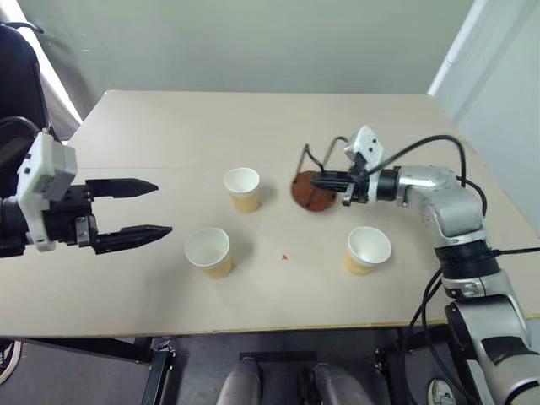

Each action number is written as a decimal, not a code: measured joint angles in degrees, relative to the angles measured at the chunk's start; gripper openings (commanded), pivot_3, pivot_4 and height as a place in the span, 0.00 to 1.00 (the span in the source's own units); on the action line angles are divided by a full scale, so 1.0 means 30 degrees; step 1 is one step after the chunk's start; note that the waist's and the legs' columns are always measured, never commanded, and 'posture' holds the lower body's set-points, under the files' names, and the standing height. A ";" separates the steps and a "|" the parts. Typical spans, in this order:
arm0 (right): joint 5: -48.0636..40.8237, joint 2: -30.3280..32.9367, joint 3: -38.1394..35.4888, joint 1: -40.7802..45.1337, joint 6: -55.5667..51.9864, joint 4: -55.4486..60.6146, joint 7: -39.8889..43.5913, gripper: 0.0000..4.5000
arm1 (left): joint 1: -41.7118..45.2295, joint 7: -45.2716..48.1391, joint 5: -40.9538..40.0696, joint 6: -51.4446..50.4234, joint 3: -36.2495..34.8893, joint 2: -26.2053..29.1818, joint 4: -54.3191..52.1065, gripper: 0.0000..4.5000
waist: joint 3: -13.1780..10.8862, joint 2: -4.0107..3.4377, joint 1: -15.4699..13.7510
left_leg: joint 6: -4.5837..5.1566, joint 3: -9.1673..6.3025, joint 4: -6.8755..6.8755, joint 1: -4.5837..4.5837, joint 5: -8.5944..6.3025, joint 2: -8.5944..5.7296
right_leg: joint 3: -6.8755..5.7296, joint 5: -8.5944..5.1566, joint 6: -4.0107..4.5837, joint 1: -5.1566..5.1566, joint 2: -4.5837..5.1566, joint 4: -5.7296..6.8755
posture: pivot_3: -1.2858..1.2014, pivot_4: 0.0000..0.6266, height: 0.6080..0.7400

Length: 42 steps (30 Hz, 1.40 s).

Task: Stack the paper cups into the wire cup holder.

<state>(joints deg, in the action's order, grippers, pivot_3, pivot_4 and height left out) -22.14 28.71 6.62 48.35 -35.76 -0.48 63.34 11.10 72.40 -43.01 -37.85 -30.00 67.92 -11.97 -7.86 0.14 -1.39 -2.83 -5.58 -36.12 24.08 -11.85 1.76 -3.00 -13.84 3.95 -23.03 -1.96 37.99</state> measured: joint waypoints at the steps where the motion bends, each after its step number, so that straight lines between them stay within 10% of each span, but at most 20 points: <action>1: -0.0808 0.0022 -0.0089 0.0006 -0.0332 0.0552 0.0627 0.00 | 0.0152 0.0007 0.0016 0.0041 0.0181 0.0001 0.0022 1.00 | 0.0001 0.0002 -0.0014 | 0.0003 0.0000 -0.0005 -0.0007 0.0007 -0.0001 | 0.0001 0.0000 -0.0001 0.0016 0.0000 -0.0005 | 0.52 0.24 1.00; 19: 0.0784 0.1046 0.5744 0.0508 0.4299 -0.0468 0.9015 0.00 | -0.0161 -0.0167 -0.0105 -0.0297 0.0508 -0.0086 -0.0540 1.00 | 0.0005 0.0010 0.0041 | 0.0106 -0.0003 -0.0011 -0.0025 -0.0004 0.0000 | 0.0001 0.0002 0.0004 0.0027 0.0001 0.0012 | 0.52 0.24 1.00; 42: 0.2406 0.0947 0.8517 0.2099 1.0199 -0.4816 0.9619 0.00 | -0.2979 0.1807 -0.2944 -0.2854 -0.2834 0.0521 -0.3520 1.00 | 0.0006 0.0010 0.0149 | 0.0119 0.0002 -0.0013 -0.0039 -0.0040 0.0012 | 0.0000 -0.0004 0.0068 0.0026 0.0001 0.0034 | 0.52 0.24 1.00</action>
<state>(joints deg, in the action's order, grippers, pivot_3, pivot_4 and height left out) -14.92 31.55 32.17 54.65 -5.16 -14.93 92.19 2.17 77.82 -51.85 -46.41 -38.50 69.48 -22.53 -7.84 0.18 -0.94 -2.47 -5.57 -36.16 23.96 -11.97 1.80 -3.00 -13.85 4.15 -22.96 -1.96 38.09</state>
